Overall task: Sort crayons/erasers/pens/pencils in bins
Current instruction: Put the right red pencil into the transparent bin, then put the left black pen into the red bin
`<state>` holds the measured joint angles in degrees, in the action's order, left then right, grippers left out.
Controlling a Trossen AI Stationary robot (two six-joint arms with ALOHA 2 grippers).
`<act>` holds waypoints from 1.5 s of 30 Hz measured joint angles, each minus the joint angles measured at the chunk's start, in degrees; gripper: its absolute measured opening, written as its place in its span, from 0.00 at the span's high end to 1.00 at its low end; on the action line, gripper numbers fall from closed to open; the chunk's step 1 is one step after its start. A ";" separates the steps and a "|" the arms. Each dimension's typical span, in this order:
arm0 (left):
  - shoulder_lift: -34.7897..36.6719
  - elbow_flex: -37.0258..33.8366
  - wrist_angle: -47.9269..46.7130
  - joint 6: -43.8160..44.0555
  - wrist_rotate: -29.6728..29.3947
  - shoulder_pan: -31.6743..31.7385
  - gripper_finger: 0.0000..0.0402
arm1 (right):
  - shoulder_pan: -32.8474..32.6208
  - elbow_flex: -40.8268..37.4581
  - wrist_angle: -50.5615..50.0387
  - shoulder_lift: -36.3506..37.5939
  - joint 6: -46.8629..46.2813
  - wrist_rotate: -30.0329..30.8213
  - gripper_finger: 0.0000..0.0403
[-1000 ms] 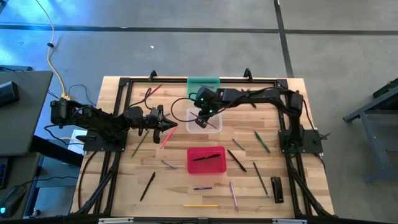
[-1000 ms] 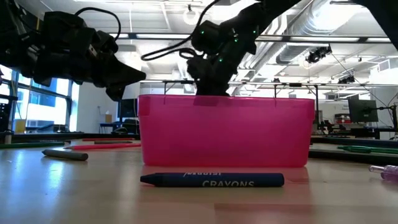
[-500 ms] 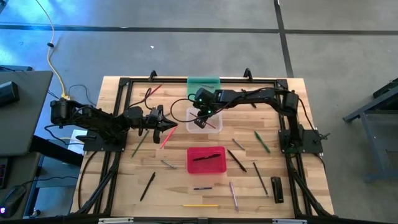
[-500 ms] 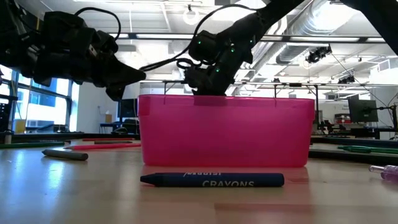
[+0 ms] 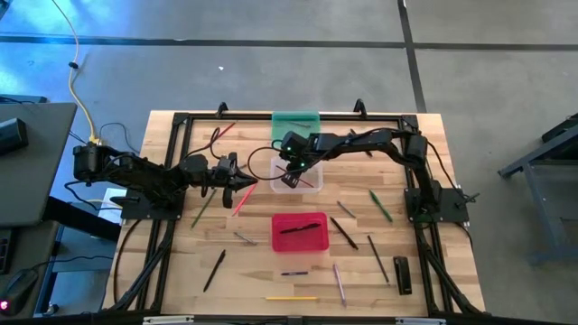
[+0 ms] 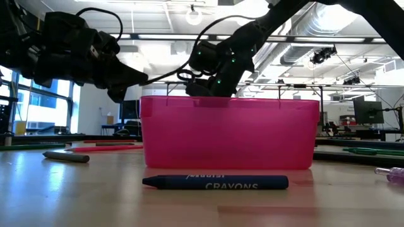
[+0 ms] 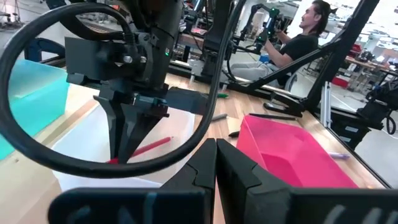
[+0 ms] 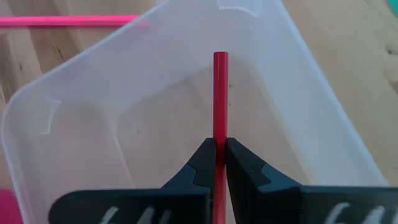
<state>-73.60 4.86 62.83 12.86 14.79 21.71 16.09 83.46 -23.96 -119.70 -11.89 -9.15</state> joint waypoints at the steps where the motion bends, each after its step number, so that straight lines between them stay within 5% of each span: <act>1: 0.00 -0.02 -0.01 0.00 0.00 0.00 1.00 | 0.01 0.00 -0.01 0.00 -0.01 0.00 0.98; 19: 0.00 0.00 0.00 0.00 0.00 0.00 1.00 | -0.01 0.00 0.68 0.00 -0.02 -0.17 0.80; 31: 0.00 0.00 -0.28 -0.01 0.02 0.01 1.00 | -2.59 -0.08 -0.54 10.30 13.94 8.49 0.98; 45: 0.00 -0.02 -3.95 -2.08 -0.05 0.02 1.00 | -3.44 -32.62 46.95 26.52 15.11 4.56 1.00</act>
<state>-73.60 4.85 58.87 10.79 14.74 21.73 12.65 50.84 22.99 -93.18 3.22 -4.59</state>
